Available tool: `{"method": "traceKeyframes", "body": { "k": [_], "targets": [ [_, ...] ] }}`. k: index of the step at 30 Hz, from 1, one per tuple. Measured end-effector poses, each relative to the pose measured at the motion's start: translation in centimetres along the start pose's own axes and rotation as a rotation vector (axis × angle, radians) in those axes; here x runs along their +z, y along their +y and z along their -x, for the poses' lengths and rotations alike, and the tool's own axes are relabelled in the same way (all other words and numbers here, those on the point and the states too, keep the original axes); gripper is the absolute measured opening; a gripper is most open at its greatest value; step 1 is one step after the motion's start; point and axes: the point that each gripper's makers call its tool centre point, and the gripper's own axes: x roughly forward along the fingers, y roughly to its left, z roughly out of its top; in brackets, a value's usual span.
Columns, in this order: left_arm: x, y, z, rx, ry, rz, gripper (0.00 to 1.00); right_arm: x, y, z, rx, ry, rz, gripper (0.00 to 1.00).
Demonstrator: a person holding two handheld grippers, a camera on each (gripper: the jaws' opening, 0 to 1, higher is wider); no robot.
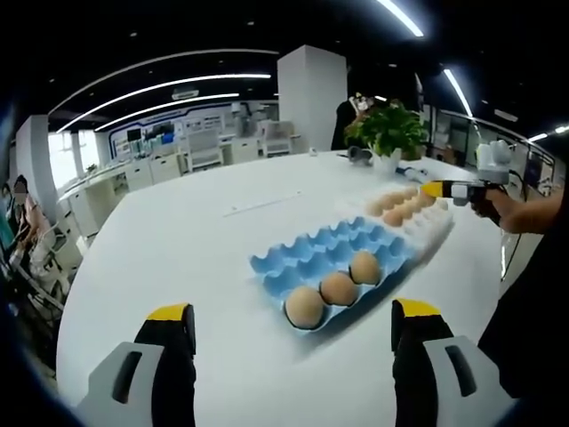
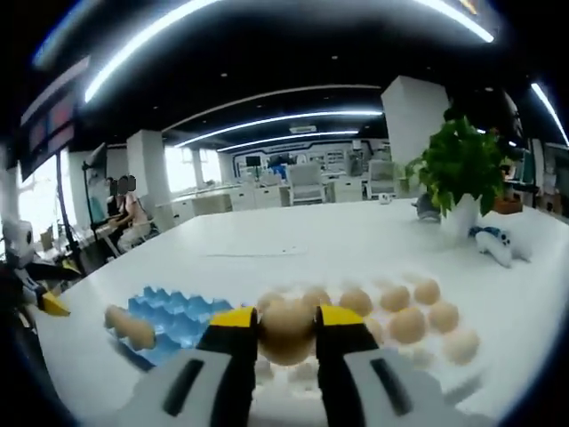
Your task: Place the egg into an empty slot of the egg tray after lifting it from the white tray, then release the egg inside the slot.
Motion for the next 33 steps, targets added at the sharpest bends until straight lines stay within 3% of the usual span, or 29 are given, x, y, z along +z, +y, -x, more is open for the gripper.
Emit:
{"method": "traceKeyframes", "body": {
  "k": [2, 12, 20, 33],
  "targets": [
    [0.0, 0.1, 0.0, 0.002, -0.002, 0.003, 0.93, -0.4, 1.8, -0.3, 0.061, 0.007, 0.016, 0.25],
    [0.0, 0.3, 0.4, 0.013, -0.004, 0.008, 0.92, -1.7, 7.0, -1.5, 0.196, 0.037, 0.055, 0.25],
    [-0.2, 0.5, 0.5, 0.016, -0.002, 0.015, 0.9, -2.4, 9.3, -2.1, 0.263, 0.053, 0.072, 0.25],
    [0.2, 0.7, 0.5, 0.026, -0.019, 0.014, 0.89, -4.2, 11.2, -2.8, 0.314, 0.092, 0.097, 0.25]
  ]
}}
